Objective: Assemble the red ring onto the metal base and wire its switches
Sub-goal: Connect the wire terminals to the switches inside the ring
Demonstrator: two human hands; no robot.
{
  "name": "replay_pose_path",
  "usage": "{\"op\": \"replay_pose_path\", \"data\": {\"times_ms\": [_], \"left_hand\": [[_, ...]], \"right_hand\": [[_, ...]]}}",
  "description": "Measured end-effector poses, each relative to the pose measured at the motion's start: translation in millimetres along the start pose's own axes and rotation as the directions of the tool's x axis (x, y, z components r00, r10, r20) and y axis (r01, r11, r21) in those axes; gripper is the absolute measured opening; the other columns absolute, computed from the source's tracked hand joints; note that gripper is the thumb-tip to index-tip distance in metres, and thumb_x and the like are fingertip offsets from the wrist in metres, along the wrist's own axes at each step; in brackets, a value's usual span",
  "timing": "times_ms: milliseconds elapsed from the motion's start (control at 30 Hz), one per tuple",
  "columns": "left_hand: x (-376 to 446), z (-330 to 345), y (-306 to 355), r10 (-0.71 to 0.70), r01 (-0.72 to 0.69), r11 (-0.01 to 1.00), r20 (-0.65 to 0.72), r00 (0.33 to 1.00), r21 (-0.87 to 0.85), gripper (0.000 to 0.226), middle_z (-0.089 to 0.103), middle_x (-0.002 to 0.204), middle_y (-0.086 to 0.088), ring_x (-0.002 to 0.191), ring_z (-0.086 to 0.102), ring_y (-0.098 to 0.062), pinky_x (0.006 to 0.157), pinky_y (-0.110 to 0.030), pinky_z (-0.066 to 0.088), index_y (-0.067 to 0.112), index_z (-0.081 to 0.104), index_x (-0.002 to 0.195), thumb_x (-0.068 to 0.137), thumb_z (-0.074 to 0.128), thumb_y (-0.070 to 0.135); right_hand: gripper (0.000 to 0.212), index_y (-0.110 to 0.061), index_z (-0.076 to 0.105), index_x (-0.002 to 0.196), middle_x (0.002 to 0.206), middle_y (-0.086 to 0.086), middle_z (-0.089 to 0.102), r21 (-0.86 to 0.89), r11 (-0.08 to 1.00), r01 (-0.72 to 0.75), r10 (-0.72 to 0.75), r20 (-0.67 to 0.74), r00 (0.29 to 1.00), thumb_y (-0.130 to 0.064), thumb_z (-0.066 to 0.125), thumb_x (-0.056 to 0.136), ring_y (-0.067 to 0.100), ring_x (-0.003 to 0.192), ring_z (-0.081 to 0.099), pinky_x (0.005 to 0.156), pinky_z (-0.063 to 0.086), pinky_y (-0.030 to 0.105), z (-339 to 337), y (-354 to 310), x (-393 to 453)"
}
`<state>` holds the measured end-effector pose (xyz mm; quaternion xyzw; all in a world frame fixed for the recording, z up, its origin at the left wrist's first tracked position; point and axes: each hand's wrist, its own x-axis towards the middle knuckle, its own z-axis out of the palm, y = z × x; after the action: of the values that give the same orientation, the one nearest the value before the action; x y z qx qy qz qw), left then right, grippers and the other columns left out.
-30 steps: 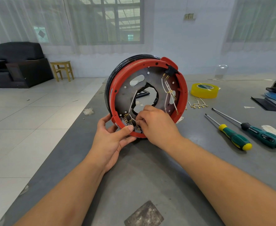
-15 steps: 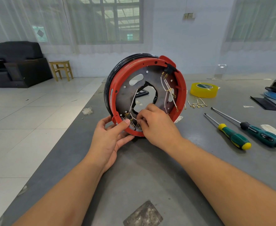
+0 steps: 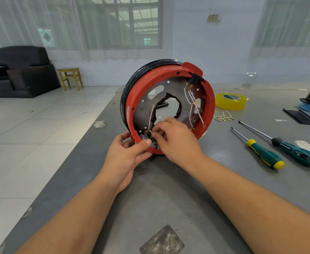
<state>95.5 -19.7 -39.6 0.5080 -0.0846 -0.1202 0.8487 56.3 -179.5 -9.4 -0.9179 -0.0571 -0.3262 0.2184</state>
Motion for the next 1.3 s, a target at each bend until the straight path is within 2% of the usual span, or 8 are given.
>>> {"op": "replay_pose_path", "data": {"times_ms": [367, 833, 1133, 1200, 1300], "left_hand": [[-0.3, 1.0, 0.5, -0.007, 0.007, 1.0, 0.003, 1.0, -0.026, 0.062, 0.069, 0.124, -0.025, 0.103, 0.077, -0.036, 0.081, -0.042, 0.065, 0.004, 0.051, 0.137, 0.084, 0.08, -0.007], [0.9, 0.1, 0.2, -0.022, 0.022, 0.999, -0.001, 1.0, -0.038, 0.064, 0.07, 0.125, -0.024, 0.101, 0.078, -0.035, 0.082, -0.045, 0.066, 0.005, 0.05, 0.137, 0.082, 0.081, -0.005], [0.8, -1.1, 0.5, -0.024, 0.024, 0.999, 0.001, 1.0, -0.041, 0.064, 0.071, 0.123, -0.024, 0.102, 0.077, -0.037, 0.081, -0.044, 0.066, 0.005, 0.052, 0.135, 0.08, 0.082, -0.005], [0.6, -1.2, 0.8, -0.025, 0.025, 0.999, 0.004, 1.0, -0.042, 0.064, 0.072, 0.123, -0.023, 0.102, 0.077, -0.037, 0.079, -0.042, 0.066, 0.005, 0.052, 0.135, 0.079, 0.082, -0.004], [0.4, -0.6, 1.1, -0.027, 0.028, 0.999, 0.004, 1.0, -0.042, 0.064, 0.072, 0.121, -0.023, 0.101, 0.078, -0.036, 0.078, -0.04, 0.065, 0.005, 0.053, 0.134, 0.078, 0.083, -0.004]], "right_hand": [[0.019, -0.015, 0.069, 0.109, 0.11, -0.002, 0.054, -0.108, 0.99, 0.095, -0.092, 0.036, 0.995, -0.024, 0.052, 0.104, 0.023, 0.085, 0.062, 0.064, 0.055, 0.044, -3.5, 1.8, 2.3], [0.01, -0.012, 0.064, 0.105, 0.107, 0.003, 0.05, -0.197, 0.967, 0.163, -0.146, 0.101, 0.984, -0.014, 0.054, 0.101, 0.029, 0.075, 0.058, 0.061, 0.054, 0.045, -3.6, 4.9, 5.5], [0.014, -0.013, 0.064, 0.108, 0.109, 0.003, 0.05, -0.239, 0.953, 0.189, -0.154, 0.157, 0.975, -0.007, 0.056, 0.097, 0.019, 0.073, 0.047, 0.061, 0.05, 0.037, -6.1, 3.1, 8.7], [0.015, -0.013, 0.063, 0.109, 0.11, 0.003, 0.049, -0.256, 0.945, 0.205, -0.164, 0.172, 0.971, -0.008, 0.055, 0.098, 0.017, 0.075, 0.046, 0.062, 0.051, 0.036, -6.7, 2.9, 9.0], [0.016, -0.016, 0.062, 0.113, 0.113, 0.001, 0.049, -0.279, 0.935, 0.22, -0.168, 0.196, 0.966, -0.011, 0.052, 0.101, 0.019, 0.086, 0.054, 0.068, 0.054, 0.037, -6.5, 2.8, 9.8]]}}
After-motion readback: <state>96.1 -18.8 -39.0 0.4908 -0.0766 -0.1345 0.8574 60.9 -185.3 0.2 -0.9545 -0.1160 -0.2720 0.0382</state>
